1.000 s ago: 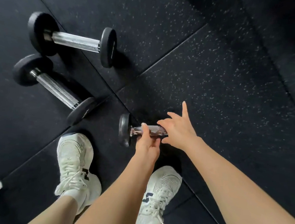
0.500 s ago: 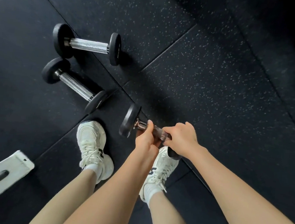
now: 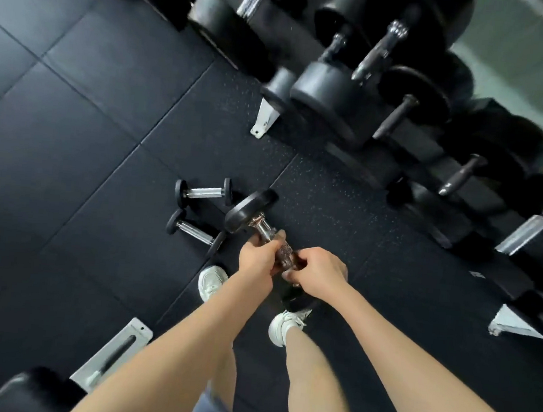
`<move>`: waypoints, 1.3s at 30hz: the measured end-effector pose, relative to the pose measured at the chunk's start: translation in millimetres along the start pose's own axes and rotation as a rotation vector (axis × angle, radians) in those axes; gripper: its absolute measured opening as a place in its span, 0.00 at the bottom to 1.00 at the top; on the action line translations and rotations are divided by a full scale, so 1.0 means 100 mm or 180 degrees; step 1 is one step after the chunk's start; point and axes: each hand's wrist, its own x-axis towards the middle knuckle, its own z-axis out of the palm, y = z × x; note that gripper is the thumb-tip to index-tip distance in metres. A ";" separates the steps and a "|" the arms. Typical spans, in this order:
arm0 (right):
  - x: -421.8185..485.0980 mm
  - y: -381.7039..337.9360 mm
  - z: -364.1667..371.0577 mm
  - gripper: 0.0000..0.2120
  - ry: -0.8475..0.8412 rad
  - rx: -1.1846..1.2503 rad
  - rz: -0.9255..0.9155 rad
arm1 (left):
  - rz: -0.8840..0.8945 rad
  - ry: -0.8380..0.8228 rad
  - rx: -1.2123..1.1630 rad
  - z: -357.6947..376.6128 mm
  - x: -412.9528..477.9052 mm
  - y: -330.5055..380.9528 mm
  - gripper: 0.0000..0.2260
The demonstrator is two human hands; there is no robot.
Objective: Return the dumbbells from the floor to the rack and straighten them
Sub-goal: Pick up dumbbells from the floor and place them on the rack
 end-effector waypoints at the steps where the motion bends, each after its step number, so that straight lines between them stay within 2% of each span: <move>1: -0.19 -0.12 -0.13 0.12 0.0083 0.0130 0.0044 | 0.0098 -0.0125 0.0112 -0.01 -0.22 0.16 0.13; 5: -0.84 -0.51 -0.47 0.15 0.0453 0.0711 0.0210 | 0.0560 -0.0466 0.0604 -0.06 -0.93 0.71 0.11; 9: -1.30 -0.84 -0.77 0.11 0.0815 0.1441 0.0195 | 0.1089 -0.0707 0.1143 -0.04 -1.47 1.18 0.06; 13: -1.49 -1.07 -1.08 0.08 0.1147 0.2048 0.0100 | 0.1582 -0.0956 0.1414 0.09 -1.84 1.61 0.06; 17: -1.49 -1.23 -1.51 0.08 0.1362 0.2378 -0.0095 | 0.1817 -0.1141 0.1543 0.34 -2.05 2.04 0.06; 24: -1.12 -1.35 -2.44 0.10 0.1557 0.2793 -0.0221 | 0.2132 -0.1248 0.1847 1.10 -2.12 2.83 0.05; 28: -0.68 -1.40 -3.08 0.12 0.1577 0.2964 -0.0163 | 0.2197 -0.1169 0.1999 1.69 -1.96 3.37 0.07; 31: -0.31 -1.42 -3.57 0.15 0.1665 0.3137 -0.0155 | 0.2243 -0.1169 0.2121 2.19 -1.83 3.78 0.04; 35: 0.08 -1.46 -4.12 0.07 0.1787 0.3372 -0.0042 | 0.2269 -0.0999 0.2423 2.83 -1.62 4.23 0.04; 39: 0.48 -1.46 -4.56 0.08 0.1936 0.3553 0.0238 | 0.2395 -0.0787 0.2910 3.40 -1.37 4.58 0.07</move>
